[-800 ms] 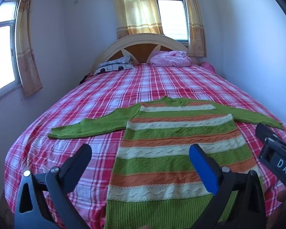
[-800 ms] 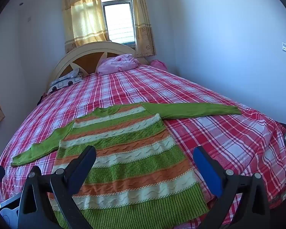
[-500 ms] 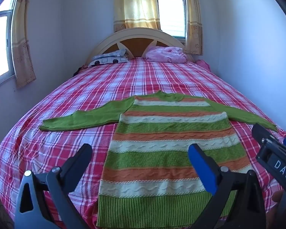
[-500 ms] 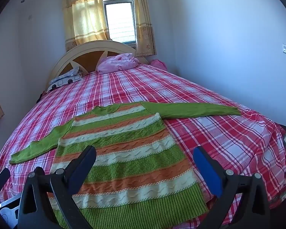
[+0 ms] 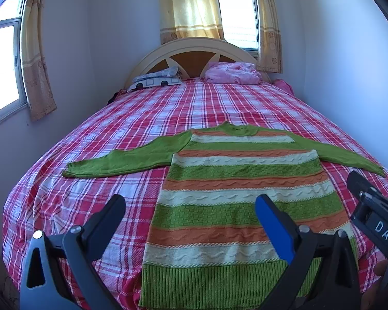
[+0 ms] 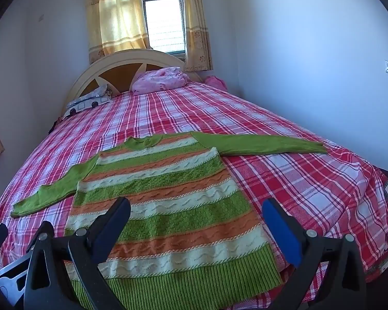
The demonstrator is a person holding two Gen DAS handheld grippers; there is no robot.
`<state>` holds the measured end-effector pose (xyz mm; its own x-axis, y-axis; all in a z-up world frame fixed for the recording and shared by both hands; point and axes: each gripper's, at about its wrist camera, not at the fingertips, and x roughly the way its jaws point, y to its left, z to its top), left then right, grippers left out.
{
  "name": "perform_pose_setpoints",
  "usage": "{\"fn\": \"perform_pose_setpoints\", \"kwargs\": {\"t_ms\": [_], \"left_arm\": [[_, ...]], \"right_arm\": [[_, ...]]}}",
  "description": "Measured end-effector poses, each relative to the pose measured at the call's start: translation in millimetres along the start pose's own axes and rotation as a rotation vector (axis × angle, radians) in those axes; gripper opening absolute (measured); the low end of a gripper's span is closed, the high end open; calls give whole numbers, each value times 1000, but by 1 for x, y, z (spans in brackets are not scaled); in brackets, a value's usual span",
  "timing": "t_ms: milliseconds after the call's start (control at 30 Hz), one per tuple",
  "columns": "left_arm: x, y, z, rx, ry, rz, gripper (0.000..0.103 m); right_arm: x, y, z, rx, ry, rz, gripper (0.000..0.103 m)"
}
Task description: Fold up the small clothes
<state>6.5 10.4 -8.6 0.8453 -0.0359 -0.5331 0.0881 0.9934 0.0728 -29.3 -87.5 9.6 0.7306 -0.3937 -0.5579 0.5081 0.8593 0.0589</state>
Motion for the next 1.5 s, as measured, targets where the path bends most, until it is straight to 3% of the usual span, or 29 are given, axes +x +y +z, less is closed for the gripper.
{"fn": "perform_pose_setpoints", "kwargs": {"t_ms": [1500], "left_arm": [[3, -8, -5, 5, 15, -17, 102]], "right_arm": [[7, 1, -5, -8, 23, -7, 102]]}}
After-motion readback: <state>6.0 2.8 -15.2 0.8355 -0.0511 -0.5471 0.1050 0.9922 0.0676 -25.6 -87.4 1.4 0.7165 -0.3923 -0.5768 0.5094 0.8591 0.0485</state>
